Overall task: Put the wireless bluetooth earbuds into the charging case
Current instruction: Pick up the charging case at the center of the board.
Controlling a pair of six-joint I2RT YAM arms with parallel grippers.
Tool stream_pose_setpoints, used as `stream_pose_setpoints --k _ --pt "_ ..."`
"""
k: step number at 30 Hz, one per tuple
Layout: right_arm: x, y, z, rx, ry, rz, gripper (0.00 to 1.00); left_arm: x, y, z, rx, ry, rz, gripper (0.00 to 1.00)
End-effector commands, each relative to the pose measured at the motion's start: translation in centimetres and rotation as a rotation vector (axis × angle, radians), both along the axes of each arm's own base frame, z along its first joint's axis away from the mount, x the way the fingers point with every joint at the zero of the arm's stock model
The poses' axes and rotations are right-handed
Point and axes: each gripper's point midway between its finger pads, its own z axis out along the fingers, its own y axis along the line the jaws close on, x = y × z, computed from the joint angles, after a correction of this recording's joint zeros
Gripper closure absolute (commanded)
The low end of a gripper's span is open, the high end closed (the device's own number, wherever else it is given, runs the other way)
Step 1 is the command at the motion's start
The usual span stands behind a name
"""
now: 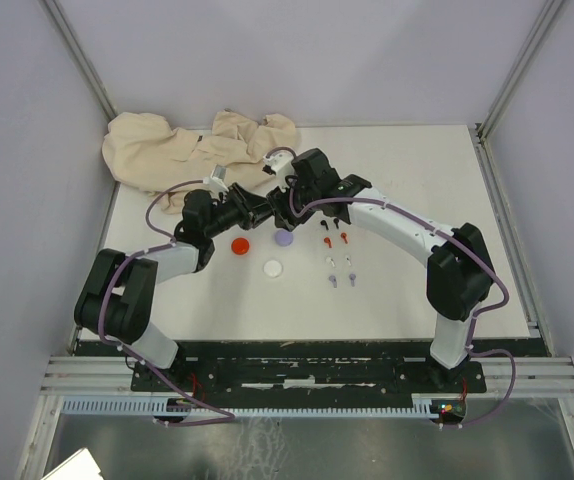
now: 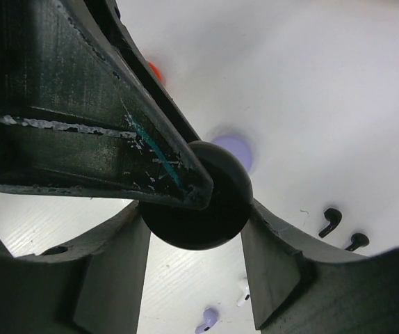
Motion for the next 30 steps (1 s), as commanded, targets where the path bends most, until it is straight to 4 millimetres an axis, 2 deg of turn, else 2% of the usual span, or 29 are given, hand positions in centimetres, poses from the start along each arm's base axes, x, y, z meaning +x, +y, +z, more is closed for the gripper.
stream_pose_setpoints --k 1,4,6,7,11,23,30 --pt "1.7 0.9 3.0 0.06 -0.089 -0.012 0.52 -0.5 -0.1 2.4 -0.051 -0.057 0.0 0.97" --pt "1.7 0.9 3.1 0.061 -0.091 -0.013 0.63 -0.6 -0.1 2.4 -0.054 -0.059 0.0 0.95" --pt "1.6 0.9 3.1 0.059 -0.091 -0.012 0.65 -0.6 -0.1 2.4 -0.055 -0.061 0.0 0.73" --pt "1.6 0.9 3.1 0.058 -0.091 -0.011 0.66 -0.5 -0.1 2.5 -0.055 -0.065 0.001 0.66" --pt "1.5 0.7 3.1 0.052 -0.098 -0.004 0.67 -0.6 0.0 2.5 -0.052 -0.065 0.002 0.52" --pt "0.9 0.6 3.2 0.051 -0.09 0.019 0.7 0.0 0.8 2.5 -0.05 -0.061 0.038 0.5" --pt "0.8 0.5 3.1 0.049 -0.088 0.022 0.71 0.3 1.1 2.6 -0.049 -0.063 0.05 0.52"
